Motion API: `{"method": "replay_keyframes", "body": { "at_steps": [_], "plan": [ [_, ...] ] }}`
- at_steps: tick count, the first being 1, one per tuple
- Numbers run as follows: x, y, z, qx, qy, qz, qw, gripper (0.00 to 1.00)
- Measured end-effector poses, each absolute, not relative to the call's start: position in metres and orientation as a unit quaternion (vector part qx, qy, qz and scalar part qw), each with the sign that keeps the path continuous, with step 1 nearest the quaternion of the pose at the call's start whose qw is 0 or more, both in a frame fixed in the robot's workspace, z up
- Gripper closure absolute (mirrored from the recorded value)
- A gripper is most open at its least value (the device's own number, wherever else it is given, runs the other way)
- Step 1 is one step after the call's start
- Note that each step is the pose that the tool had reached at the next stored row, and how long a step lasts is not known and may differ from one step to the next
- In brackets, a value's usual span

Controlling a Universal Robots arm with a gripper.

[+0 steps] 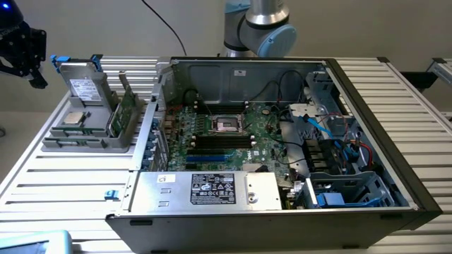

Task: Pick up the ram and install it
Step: 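Pick up the ram and move it above insertion slot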

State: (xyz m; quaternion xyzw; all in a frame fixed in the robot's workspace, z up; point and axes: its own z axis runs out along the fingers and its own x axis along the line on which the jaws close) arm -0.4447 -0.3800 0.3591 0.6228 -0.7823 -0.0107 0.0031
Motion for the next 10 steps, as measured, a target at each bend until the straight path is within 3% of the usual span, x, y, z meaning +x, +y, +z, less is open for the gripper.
{"method": "replay_keyframes", "body": {
  "at_steps": [10],
  "plan": [
    [-0.4447, -0.38, 0.3591, 0.636, -0.772, -0.011, 0.003, 0.89]
  ]
}}
